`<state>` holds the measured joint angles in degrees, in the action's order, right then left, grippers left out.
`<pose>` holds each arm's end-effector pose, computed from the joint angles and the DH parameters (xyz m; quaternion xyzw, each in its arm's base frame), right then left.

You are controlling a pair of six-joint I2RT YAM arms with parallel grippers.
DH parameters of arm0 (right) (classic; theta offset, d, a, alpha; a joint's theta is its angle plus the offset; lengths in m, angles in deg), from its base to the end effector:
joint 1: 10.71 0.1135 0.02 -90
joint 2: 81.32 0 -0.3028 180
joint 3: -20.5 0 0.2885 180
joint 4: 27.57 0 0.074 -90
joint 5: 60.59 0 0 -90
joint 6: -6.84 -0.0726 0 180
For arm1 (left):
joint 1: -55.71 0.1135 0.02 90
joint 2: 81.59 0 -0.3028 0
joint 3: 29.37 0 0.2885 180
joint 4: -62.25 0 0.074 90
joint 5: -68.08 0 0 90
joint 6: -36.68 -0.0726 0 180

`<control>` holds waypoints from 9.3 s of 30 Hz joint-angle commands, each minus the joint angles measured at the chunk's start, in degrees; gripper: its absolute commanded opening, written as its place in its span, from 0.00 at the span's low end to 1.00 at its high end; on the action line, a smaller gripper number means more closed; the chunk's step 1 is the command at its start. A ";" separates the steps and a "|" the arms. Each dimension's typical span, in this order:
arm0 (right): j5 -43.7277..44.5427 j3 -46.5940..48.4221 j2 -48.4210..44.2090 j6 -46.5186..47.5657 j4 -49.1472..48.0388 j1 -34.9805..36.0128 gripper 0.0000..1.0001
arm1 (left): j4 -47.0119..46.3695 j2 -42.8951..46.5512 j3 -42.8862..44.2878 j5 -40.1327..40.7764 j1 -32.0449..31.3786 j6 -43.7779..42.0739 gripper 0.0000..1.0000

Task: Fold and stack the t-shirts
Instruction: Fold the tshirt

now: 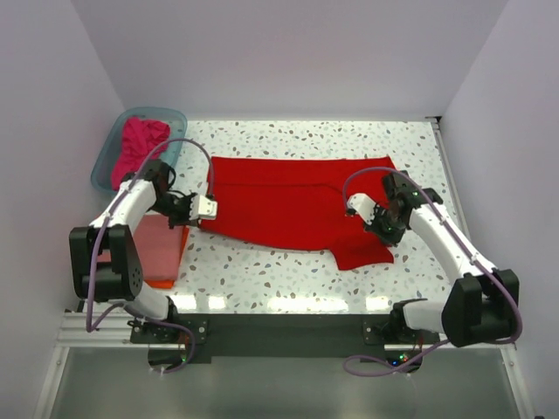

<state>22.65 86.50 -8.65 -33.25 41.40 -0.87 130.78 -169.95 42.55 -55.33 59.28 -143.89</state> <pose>0.2474 0.0516 0.2275 -0.4997 0.8551 0.0122 0.1373 0.3017 -0.0212 0.2004 0.6678 0.6854 -0.1648 0.2389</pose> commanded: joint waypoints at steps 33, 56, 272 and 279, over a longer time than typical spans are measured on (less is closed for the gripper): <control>0.43 51.45 44.49 13.63 8.60 -5.10 0.00 | -7.05 -26.07 29.82 -5.97 0.12 19.28 0.00; 2.19 61.84 55.74 16.01 8.07 -5.10 0.00 | -11.36 -30.47 30.52 -3.95 -0.14 22.45 0.00; -36.04 51.91 55.92 -52.55 -6.08 -21.01 0.00 | -94.93 -39.88 15.41 0.72 -56.57 32.73 0.36; -36.04 51.65 55.74 -52.37 -5.91 -21.01 0.00 | -98.19 -37.06 13.20 -3.16 -56.57 34.84 0.39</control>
<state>-12.15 138.11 46.88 -85.14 36.04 -21.65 38.55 -210.78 55.82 -55.28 2.80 -109.86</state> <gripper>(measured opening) 0.008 0.385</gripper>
